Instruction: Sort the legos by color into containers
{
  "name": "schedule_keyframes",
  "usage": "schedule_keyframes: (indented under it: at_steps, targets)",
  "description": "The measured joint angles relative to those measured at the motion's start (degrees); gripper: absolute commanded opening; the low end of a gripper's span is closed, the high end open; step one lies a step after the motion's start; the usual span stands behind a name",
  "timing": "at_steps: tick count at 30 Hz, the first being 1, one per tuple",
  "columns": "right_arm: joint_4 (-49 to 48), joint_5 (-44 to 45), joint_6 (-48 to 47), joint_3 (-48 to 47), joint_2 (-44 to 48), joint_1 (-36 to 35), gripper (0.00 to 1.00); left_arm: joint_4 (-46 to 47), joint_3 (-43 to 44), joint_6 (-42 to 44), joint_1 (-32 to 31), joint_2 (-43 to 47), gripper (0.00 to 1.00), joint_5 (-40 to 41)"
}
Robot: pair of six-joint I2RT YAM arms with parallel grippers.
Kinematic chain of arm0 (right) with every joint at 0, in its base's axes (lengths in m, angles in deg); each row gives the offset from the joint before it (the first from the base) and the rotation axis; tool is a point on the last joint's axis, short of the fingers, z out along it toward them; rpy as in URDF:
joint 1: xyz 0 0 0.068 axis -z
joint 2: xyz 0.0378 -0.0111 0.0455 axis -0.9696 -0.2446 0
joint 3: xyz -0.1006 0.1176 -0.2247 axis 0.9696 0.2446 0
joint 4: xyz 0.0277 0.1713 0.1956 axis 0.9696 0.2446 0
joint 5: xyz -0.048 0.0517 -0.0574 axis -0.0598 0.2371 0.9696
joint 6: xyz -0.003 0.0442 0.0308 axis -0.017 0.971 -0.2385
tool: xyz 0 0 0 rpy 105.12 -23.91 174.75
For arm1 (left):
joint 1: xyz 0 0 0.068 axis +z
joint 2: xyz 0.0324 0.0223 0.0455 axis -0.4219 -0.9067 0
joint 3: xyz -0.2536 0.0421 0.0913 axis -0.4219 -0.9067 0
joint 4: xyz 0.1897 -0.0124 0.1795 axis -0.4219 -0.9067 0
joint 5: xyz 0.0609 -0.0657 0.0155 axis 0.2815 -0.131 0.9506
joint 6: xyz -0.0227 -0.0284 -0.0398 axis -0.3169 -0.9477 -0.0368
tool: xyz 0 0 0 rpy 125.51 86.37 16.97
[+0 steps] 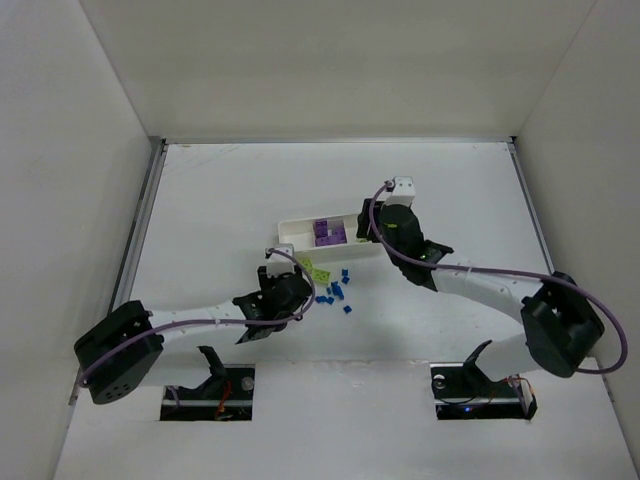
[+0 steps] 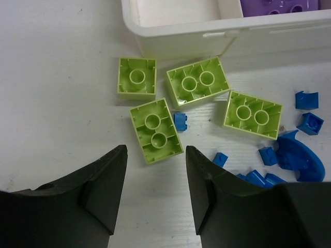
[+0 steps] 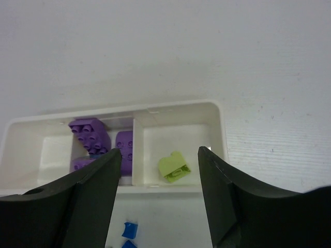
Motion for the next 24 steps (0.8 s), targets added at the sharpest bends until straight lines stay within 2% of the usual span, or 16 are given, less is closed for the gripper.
schedule_keyframes:
  at_steps: [9, 13, 15, 19, 22, 24]
  targets:
    - [1.22, -1.57, -1.42, 1.62, 5.09, -2.43, 0.65, 2.95, 1.64, -0.26, 0.90, -7.76, 0.45, 0.37]
    - [1.22, -2.16, -1.86, 4.24, 5.35, -2.95, 0.64, 3.63, 2.10, -0.48, 1.68, -9.44, 0.36, 0.52]
    - [1.16, -2.62, -1.86, 5.84, 5.38, -2.99, 0.64, 3.82, 2.38, -0.52, 1.97, -9.84, 0.26, 0.61]
    - [0.70, -3.23, -1.77, 7.72, 5.35, -2.99, 0.64, 3.08, 2.45, -0.66, 1.86, -8.81, 0.22, 0.72]
    - [0.61, -3.67, -1.77, 8.15, 5.35, -2.99, 0.63, -0.22, 2.45, -1.11, 0.61, -4.70, 0.22, 0.76]
    - [0.31, -3.85, -1.77, 8.31, 5.44, -2.99, 0.57, -3.28, 2.60, -1.77, -0.90, -0.20, 0.22, 0.85]
